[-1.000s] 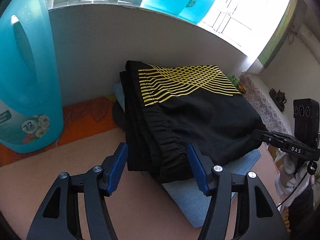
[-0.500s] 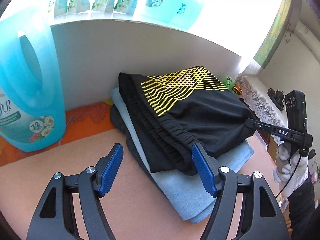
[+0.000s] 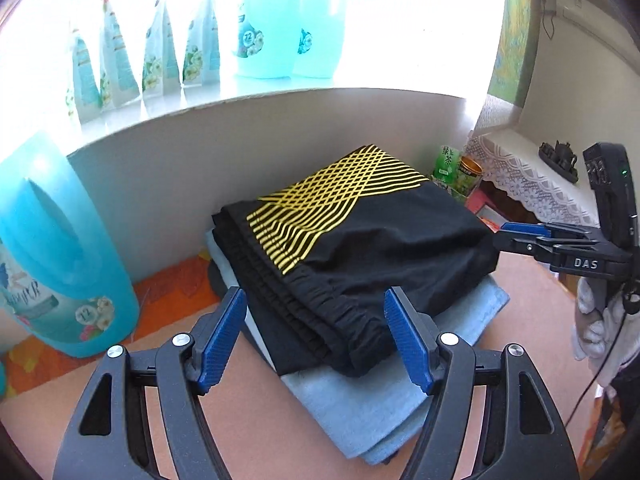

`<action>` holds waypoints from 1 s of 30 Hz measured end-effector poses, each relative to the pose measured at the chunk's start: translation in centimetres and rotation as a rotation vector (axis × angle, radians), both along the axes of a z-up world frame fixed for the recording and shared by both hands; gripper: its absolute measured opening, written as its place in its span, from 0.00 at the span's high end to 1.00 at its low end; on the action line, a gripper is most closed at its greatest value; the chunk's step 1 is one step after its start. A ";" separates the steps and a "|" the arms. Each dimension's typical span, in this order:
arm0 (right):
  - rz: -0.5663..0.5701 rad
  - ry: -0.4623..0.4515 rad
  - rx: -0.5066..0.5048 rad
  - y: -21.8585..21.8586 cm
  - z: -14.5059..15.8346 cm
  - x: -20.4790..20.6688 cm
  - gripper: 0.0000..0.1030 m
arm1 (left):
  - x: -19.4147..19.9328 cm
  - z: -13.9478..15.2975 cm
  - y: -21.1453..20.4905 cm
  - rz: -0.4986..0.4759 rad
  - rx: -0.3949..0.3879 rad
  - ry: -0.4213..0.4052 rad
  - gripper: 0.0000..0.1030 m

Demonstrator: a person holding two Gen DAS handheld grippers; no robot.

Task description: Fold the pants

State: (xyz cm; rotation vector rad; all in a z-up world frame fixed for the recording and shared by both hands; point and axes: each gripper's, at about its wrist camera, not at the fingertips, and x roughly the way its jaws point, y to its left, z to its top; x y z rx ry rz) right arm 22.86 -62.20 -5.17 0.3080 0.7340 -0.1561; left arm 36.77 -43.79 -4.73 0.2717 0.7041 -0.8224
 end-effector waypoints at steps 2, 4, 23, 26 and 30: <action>-0.004 0.000 -0.024 0.5 0.1 0.6 0.51 | 0.4 -0.8 -1.7 -0.012 0.042 0.004 0.31; 0.000 0.013 -0.027 0.9 -0.2 1.2 0.51 | 0.5 -2.3 -2.7 -0.009 0.107 0.022 0.31; -0.021 0.110 -0.132 3.7 -1.6 -2.6 0.51 | -2.8 -2.4 4.1 0.054 0.068 0.077 0.32; -0.027 0.064 -0.151 5.0 0.0 -4.8 0.51 | -4.8 -0.6 6.2 0.070 0.036 0.034 0.31; -0.014 -0.003 -0.159 7.5 1.9 -7.8 0.51 | -7.8 1.6 8.7 0.081 -0.019 0.023 0.31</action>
